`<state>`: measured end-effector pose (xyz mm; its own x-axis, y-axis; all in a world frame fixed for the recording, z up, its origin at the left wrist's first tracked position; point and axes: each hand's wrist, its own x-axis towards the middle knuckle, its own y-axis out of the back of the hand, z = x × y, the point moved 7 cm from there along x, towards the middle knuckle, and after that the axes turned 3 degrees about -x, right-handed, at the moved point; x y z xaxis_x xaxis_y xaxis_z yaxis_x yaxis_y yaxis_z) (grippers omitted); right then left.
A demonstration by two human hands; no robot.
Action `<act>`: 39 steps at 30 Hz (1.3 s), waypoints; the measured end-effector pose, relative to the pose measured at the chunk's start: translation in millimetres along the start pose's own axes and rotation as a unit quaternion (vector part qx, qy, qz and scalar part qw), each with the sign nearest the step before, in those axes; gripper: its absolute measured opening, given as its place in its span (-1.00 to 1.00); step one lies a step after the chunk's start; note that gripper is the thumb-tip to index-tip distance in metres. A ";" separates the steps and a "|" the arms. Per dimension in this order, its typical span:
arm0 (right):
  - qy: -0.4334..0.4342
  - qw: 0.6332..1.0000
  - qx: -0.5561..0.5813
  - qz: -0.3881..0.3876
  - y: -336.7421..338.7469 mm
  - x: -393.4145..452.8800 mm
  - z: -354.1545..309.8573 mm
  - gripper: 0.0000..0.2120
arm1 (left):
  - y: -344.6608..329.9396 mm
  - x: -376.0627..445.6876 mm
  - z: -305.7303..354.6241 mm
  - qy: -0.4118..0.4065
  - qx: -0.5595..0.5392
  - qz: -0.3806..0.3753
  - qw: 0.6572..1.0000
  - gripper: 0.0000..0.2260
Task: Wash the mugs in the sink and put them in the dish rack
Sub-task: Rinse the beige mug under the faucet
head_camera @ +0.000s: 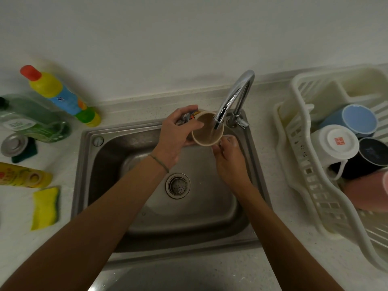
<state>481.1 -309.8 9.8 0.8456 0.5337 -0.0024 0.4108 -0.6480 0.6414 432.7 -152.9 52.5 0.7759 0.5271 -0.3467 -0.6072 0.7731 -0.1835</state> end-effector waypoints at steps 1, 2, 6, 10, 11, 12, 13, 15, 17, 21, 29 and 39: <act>-0.001 1.000 0.006 -0.002 -2.3 -0.8 -1.2 -0.86 | 1.7 -1.5 1.3 -0.004 0.006 0.007 1.000 -0.60; -0.001 1.000 0.014 -0.003 -4.3 -1.6 -3.1 -0.86 | 3.4 -3.3 3.1 -0.009 0.014 0.015 1.000 -0.61; 0.004 0.999 0.039 -0.005 -12.0 -5.2 -9.8 -0.88 | 10.5 -8.4 9.9 -0.034 0.058 0.033 0.997 -0.63; 0.000 0.998 0.057 -0.009 -21.7 -10.4 -13.0 -0.87 | 15.7 -13.0 15.4 -0.050 0.105 0.042 0.992 -0.65; -0.004 0.998 0.064 -0.013 -25.0 -12.2 -13.3 -0.87 | 17.1 -13.8 16.7 -0.053 0.121 0.047 0.990 -0.65; -0.009 0.997 0.074 -0.019 -28.3 -13.8 -14.3 -0.87 | 18.2 -14.8 17.6 -0.055 0.135 0.050 0.988 -0.66; -0.012 0.996 0.089 -0.024 -31.3 -15.8 -15.5 -0.86 | 19.3 -15.5 17.8 -0.053 0.146 0.054 0.986 -0.66; -0.028 0.991 0.127 -0.035 -37.2 -21.7 -17.7 -0.83 | 21.7 -16.5 17.5 -0.037 0.167 0.061 0.983 -0.68; -0.055 0.985 0.159 -0.043 -40.6 -31.8 -20.7 -0.81 | 22.6 -17.6 16.2 -0.014 0.191 0.058 0.980 -0.69; -0.114 0.978 0.171 -0.047 -40.0 -54.9 -24.7 -0.76 | 26.7 -16.3 3.5 0.084 0.207 0.030 0.974 -0.76; -0.173 0.966 0.174 -0.078 -38.1 -88.4 -24.2 -0.61 | 47.5 -28.1 -58.1 0.295 0.208 -0.062 0.931 -0.63; -0.228 0.954 0.149 -0.123 -26.4 -88.6 -5.4 -0.63 | 53.7 -68.5 -131.3 0.327 0.154 -0.116 0.925 -0.19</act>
<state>393.4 -337.0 -2.8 0.7440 0.4418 -0.5014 0.6367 -0.6963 0.3313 324.5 -193.9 -54.3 0.5491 0.0859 -0.8313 -0.2813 0.9557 -0.0870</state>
